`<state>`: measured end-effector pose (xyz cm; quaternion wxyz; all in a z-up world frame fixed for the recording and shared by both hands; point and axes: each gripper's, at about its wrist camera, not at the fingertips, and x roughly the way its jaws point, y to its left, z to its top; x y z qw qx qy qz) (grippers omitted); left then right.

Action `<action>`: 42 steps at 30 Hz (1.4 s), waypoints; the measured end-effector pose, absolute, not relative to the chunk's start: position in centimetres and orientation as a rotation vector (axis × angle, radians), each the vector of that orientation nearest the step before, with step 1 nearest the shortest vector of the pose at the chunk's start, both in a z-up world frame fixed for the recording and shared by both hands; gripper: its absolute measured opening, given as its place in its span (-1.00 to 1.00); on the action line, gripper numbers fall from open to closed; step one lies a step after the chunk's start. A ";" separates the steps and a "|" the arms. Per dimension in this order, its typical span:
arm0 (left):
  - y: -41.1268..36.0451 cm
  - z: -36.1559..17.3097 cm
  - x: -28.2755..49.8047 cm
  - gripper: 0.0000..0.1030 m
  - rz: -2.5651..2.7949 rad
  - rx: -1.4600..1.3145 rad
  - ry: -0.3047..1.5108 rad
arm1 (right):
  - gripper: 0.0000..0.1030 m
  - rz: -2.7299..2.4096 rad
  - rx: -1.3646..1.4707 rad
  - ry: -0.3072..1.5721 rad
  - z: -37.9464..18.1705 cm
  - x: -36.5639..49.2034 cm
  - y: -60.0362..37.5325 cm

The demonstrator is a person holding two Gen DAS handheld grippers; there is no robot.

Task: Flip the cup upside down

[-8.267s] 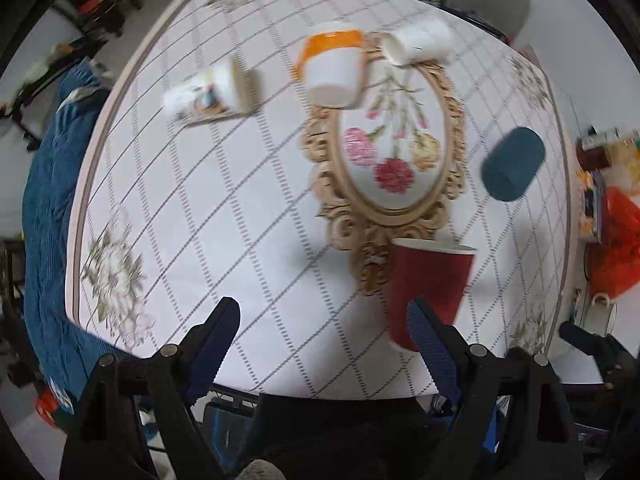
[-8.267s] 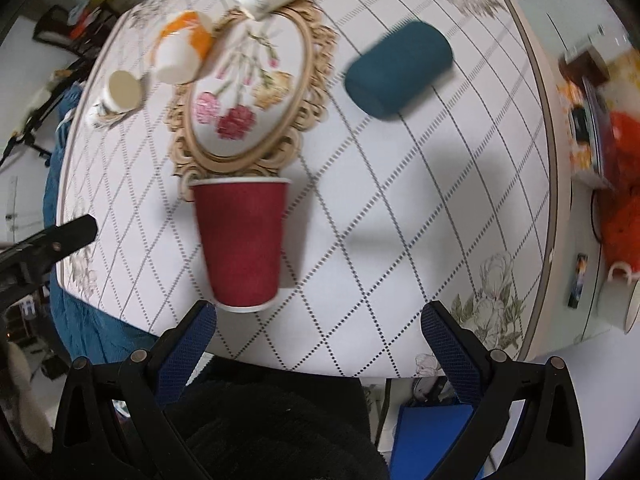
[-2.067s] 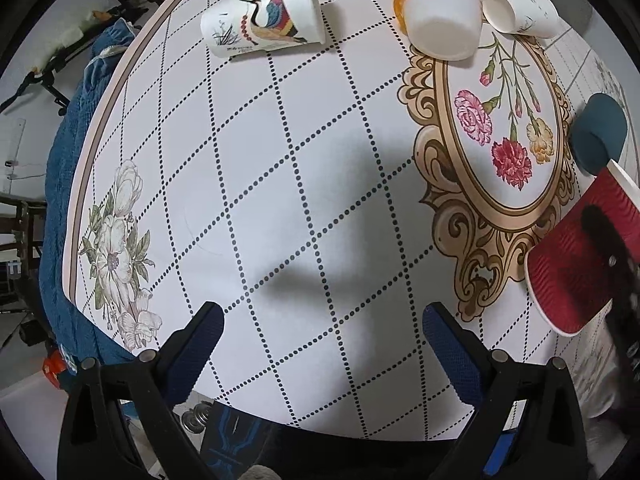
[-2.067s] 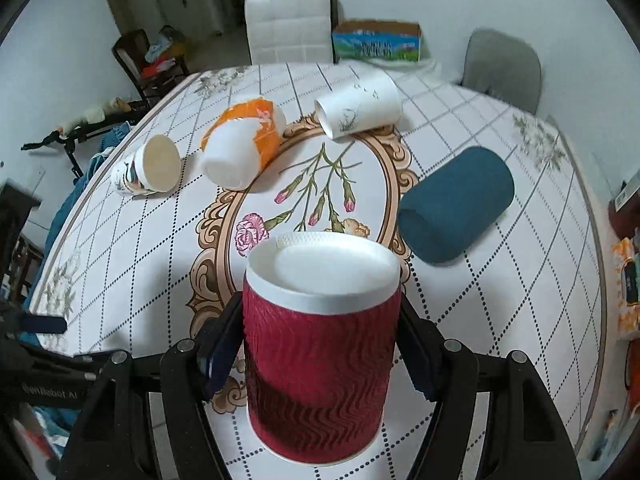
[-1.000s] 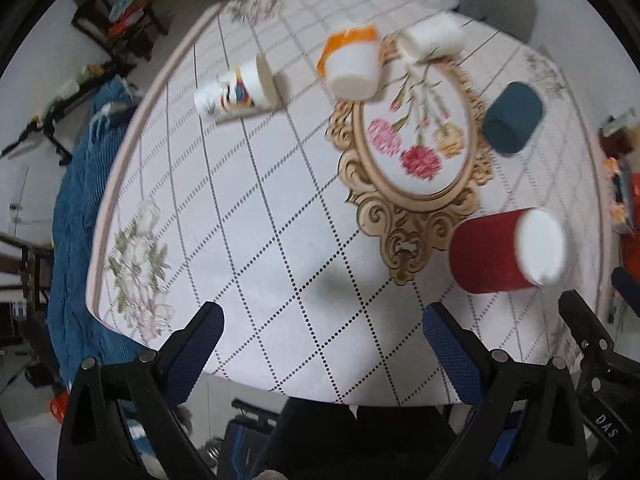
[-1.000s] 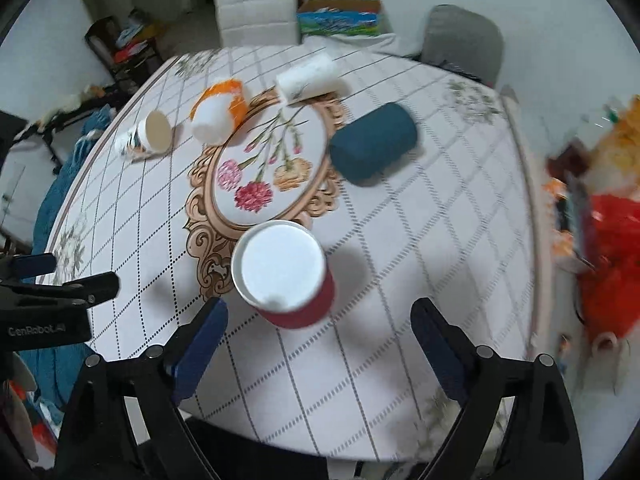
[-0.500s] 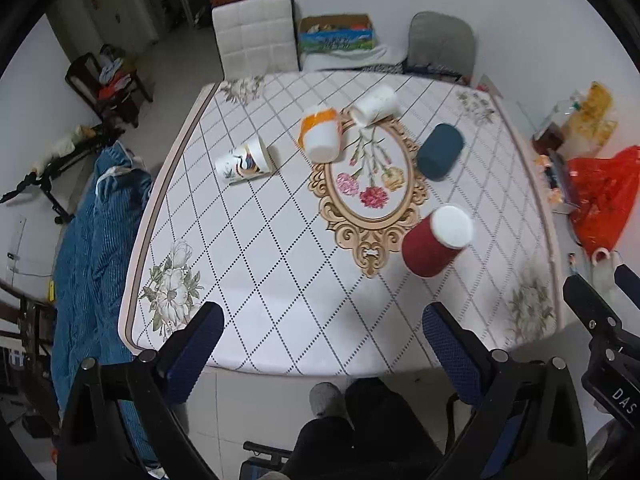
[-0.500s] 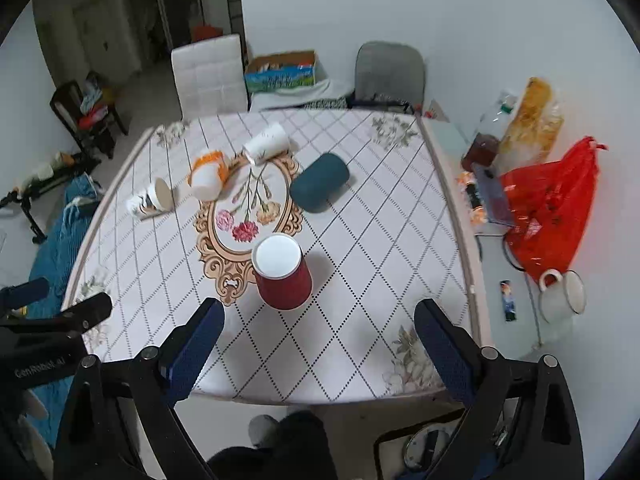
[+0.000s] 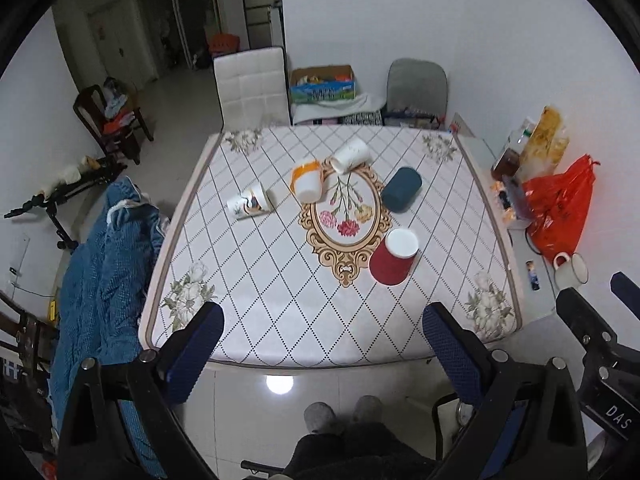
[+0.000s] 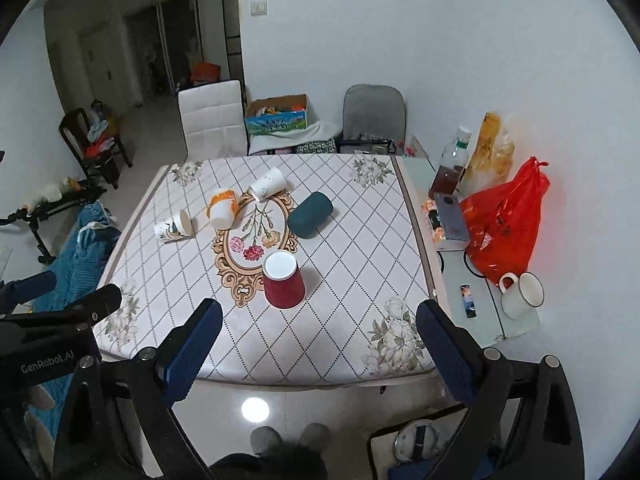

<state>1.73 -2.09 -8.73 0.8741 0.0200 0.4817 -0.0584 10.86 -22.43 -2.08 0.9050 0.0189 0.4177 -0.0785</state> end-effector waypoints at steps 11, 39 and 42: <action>-2.7 -4.2 -2.6 0.97 -0.089 -0.001 0.937 | 0.95 -0.133 0.041 0.784 4.3 6.5 -24.4; -2.9 -1.9 -4.9 0.97 -0.043 0.014 0.893 | 0.95 -0.076 0.030 0.776 5.9 5.9 -24.1; -2.9 -1.8 -4.8 0.97 -0.042 0.016 0.891 | 0.95 -0.072 0.028 0.776 5.9 5.9 -24.0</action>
